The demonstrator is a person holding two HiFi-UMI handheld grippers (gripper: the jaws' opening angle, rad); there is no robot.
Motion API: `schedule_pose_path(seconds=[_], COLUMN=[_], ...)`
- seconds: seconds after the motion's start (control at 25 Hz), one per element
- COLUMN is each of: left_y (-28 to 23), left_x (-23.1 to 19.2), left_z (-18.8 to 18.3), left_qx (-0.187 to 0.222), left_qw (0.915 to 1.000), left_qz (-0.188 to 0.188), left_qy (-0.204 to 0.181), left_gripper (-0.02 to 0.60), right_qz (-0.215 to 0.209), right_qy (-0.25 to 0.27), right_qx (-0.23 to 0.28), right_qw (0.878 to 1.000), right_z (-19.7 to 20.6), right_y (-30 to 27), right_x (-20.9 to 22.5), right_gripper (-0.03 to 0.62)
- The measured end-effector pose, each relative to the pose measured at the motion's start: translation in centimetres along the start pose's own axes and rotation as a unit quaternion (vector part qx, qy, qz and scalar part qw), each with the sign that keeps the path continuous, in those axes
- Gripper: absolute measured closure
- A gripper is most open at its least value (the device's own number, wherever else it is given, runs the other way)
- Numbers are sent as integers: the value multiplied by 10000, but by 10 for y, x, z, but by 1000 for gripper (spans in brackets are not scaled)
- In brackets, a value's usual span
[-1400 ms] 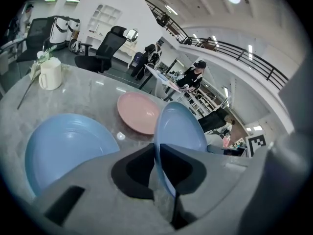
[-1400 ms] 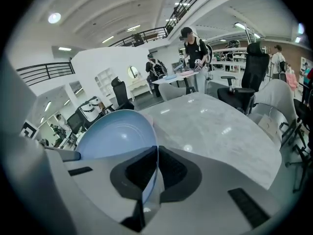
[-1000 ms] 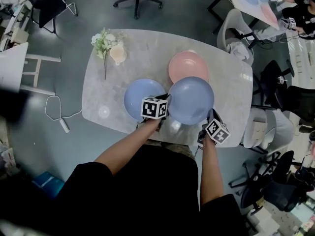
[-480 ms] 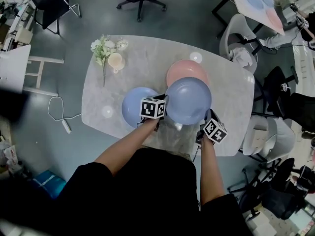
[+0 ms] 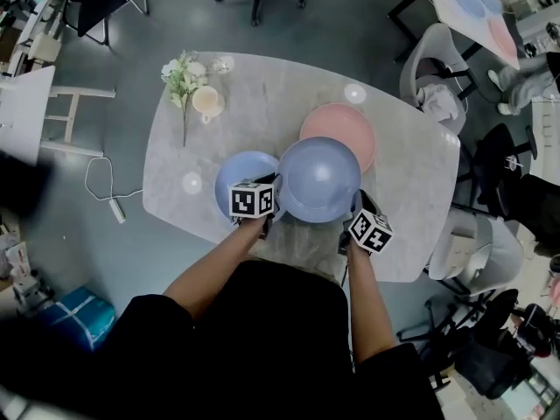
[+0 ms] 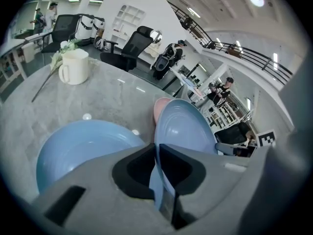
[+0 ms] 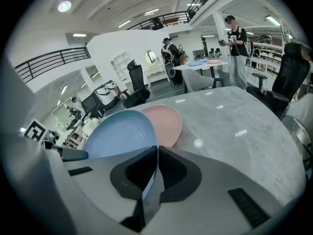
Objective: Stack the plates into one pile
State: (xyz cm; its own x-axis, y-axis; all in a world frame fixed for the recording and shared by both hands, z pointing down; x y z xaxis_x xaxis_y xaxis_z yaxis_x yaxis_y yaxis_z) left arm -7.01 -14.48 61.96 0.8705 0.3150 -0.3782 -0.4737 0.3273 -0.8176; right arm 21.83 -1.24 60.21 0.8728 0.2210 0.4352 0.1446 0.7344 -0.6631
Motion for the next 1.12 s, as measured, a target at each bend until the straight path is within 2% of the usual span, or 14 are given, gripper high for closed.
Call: schedule_pose_path(seconds=[0.24,0.44,0.6,0.8,1.12], left_y=[24,44,54,55,53], left_x=[-52,-96,-123,-146,-172], left_z=[21,40,54,62,71], left_qx=[-21,-99,-146,-211,-347], left_qw=[9988,9964,9952,9941,9931], left_qz=[-390,-741,-818,-939,-1058], left_qy=[291,391,516,497,370], left_gripper=[541,543,543,543,543], right_qz=[-417,-657,-728,-753,-837], right_qy=[157,579,809,910,1575], right_qx=[-408,-742,-986,-1146,-1577], right_qw=[9982,9934,9892,9864,9712], right_z=[24,43,56,68,87], right_y=[-21,-42,-53,-64,-81], right_x=[-40,-79,-103,-120,-139], right_gripper=[573,572,572,572,571])
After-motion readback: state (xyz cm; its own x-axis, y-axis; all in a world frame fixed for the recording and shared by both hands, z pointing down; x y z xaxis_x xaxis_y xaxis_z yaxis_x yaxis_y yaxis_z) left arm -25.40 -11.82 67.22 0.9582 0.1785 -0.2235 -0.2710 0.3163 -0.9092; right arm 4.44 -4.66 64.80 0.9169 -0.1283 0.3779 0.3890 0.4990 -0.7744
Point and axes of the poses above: the fingertips, and each gripper's own axes: y backward along the fingers, x to its right, z out of its underside, the point moved 10 cm from there along y, backward along the fingers, and after that the axes turned 12 degrees about -z, right-handed, at the moved point
